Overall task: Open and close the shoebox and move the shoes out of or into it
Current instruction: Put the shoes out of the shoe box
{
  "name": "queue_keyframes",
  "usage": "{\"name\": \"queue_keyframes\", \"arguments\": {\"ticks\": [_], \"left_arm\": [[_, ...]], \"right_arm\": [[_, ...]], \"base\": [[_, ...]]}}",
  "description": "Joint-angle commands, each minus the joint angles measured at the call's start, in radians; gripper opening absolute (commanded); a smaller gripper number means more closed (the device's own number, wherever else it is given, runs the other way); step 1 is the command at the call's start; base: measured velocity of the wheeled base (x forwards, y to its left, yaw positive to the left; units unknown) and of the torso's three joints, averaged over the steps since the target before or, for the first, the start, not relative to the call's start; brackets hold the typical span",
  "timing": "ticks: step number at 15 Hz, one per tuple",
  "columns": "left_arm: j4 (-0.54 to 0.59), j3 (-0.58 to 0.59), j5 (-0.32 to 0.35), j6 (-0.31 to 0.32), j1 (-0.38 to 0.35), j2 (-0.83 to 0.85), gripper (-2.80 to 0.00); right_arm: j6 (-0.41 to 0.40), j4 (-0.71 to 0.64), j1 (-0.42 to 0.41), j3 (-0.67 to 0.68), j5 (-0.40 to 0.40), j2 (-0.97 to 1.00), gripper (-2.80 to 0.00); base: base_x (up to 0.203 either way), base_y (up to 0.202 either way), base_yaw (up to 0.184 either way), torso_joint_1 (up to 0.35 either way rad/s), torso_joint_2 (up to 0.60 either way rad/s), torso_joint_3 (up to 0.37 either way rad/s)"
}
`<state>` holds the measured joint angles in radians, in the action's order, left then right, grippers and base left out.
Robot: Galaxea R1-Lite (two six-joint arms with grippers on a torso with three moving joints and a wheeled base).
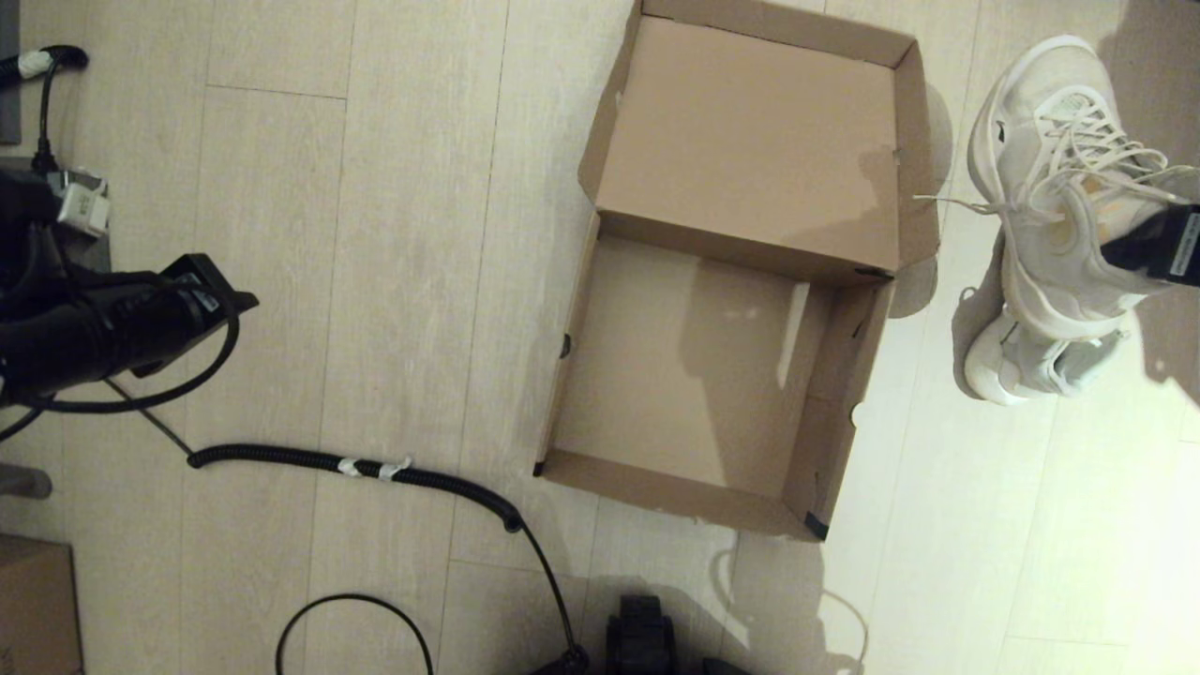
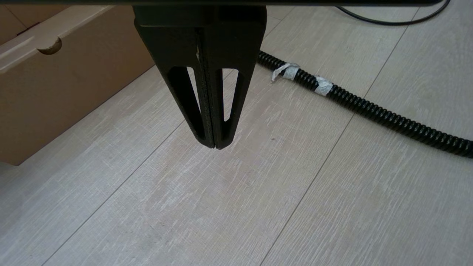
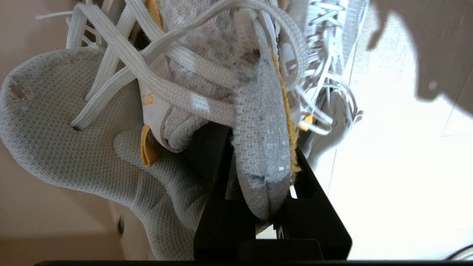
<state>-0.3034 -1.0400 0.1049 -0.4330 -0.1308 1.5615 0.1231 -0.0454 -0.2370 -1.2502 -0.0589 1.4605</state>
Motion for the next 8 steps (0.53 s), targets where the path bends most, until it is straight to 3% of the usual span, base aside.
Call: {"name": "queue_keyframes", "arguments": {"ticks": [1, 6, 8], "left_arm": [[-0.006, -0.002, 0.005, -0.001, -0.003, 0.018, -2.8], [-0.022, -0.003, 0.009, 0.0, -0.009, 0.034, -2.8], [-0.022, -0.006, 0.009, 0.002, -0.009, 0.034, -2.8]], "right_arm": [[0.04, 0.044, -0.009, 0.006, 0.014, 0.08, -2.8], [0.196, 0.265, 0.055, 0.027, 0.212, 0.274, -2.8], [0.244, 0.371, 0.075, 0.067, 0.256, 0.34, -2.8]], "base": [[0.0, 0.0, 0.0, 0.0, 0.0, 0.0], [0.0, 0.0, 0.0, 0.0, 0.0, 0.0], [0.0, 0.0, 0.0, 0.0, 0.0, 0.0]]}}
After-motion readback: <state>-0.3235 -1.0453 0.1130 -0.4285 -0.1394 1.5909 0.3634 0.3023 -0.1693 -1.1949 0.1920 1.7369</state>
